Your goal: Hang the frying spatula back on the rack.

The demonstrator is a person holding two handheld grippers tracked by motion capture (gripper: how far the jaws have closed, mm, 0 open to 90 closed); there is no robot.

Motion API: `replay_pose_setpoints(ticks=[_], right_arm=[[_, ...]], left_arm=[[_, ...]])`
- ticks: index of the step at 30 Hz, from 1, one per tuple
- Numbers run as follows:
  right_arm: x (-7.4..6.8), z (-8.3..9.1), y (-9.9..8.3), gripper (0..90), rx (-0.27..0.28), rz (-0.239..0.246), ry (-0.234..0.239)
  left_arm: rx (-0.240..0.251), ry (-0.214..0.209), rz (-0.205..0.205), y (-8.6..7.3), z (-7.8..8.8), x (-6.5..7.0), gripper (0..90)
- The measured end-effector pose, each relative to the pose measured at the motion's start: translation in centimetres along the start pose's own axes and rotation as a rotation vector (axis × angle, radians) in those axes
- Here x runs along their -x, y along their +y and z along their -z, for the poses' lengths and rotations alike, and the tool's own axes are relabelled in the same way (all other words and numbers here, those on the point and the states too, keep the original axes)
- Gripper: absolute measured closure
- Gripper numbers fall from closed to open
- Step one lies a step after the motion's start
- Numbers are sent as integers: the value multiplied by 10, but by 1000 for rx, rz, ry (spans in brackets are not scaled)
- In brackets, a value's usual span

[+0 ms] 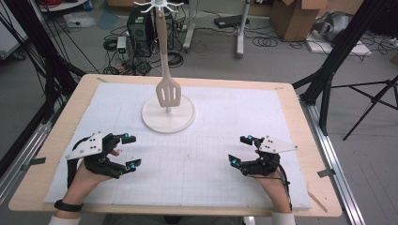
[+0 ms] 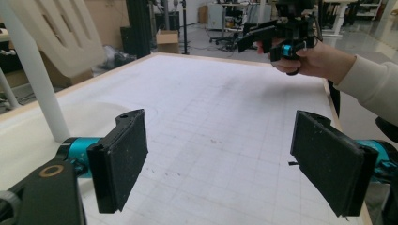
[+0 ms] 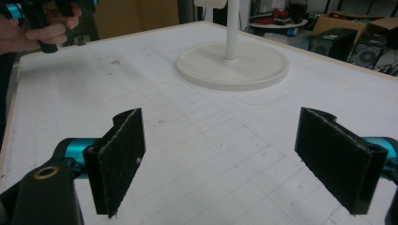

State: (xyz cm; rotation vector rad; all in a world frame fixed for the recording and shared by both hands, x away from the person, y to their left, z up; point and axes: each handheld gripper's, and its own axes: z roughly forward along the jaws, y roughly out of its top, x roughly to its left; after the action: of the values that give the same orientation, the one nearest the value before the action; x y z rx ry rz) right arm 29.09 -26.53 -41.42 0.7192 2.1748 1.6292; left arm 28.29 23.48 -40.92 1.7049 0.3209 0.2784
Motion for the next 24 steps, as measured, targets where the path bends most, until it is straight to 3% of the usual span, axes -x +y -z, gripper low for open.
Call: replay_pose_setpoints(ticks=[8,24], right_arm=[[0,-1,-3,154,-17,6,3],[-2,-2,-3,154,-36,5,11]], left_arm=[[-13,-3,28,-20,-2,-1,193],[-16,8,49,-26,0,-3,188]])
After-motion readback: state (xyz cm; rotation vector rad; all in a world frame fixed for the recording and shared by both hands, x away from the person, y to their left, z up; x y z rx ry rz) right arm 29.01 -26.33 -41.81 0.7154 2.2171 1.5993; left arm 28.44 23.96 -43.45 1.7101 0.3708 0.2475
